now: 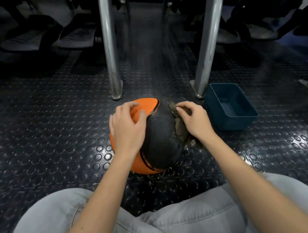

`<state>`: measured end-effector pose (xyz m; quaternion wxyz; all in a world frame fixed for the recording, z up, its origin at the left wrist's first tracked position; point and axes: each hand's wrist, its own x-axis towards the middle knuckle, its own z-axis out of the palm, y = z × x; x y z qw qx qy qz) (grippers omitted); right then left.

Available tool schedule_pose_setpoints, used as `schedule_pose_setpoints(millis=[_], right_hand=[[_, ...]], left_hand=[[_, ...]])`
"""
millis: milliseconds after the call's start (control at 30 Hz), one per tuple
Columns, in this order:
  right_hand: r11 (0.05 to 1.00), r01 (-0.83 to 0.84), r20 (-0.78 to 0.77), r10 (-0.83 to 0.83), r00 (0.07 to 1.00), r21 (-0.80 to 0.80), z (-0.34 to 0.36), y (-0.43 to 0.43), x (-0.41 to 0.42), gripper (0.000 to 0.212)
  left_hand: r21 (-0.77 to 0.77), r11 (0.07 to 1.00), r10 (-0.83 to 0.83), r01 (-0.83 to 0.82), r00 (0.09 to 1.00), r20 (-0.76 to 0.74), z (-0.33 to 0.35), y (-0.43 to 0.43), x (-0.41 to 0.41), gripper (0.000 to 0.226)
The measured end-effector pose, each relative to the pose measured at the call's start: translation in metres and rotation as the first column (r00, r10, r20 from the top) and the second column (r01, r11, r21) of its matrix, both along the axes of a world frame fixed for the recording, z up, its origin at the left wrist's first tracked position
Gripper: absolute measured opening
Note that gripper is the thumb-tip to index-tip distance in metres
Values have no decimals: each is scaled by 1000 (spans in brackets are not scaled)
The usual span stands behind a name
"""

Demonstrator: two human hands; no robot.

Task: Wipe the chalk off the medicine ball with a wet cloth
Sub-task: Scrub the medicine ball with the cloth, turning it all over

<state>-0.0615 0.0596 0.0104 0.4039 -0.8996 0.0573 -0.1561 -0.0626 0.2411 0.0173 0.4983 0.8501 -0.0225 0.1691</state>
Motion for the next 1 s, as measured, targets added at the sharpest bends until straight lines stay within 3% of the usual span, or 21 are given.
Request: schedule_pose_setpoints(millis=[167,233,300,400,500,667,767,900,933,1000], right_hand=[[952,-156,139,198,970,-265,20,37,-18,16],[905,-242,173,316,933,-350,23,51,-24,18],[897,-286,158,353,922,-337,25,53,-22,19],[949,-193,-8,198,980,-247,25,28,-11,16],[934,-91,-206,19,978,-347,28,-4,-14,19],[933,-158,83,194,978,-323,50,25,-23,16],[924,-256,-39,255,966,-285,40,30,-21,16],[903,-45,-225,-58,973,-428,25,-16,-18,18],[925,-31,-224,-60,973,-379,27,-19,-18,18],[964,-65,-72,48,996,-259,37,-4,-18,16]], left_hand=[[251,968,29,-23,999,-20,-3,-3,12,29],[213,976,46,-40,999,-24,-3,9,16,27],[160,987,3,8,998,-71,-2,23,20,26],[137,987,-78,89,994,-81,1,27,23,25],[162,982,-86,95,995,-58,0,19,22,23],[259,957,-138,132,990,8,0,6,18,24],[313,925,-235,215,972,26,-1,2,16,31],[304,927,-237,221,971,14,-2,3,14,27],[290,934,-228,210,973,28,-2,5,14,26],[253,950,-204,184,977,57,-5,9,12,26]])
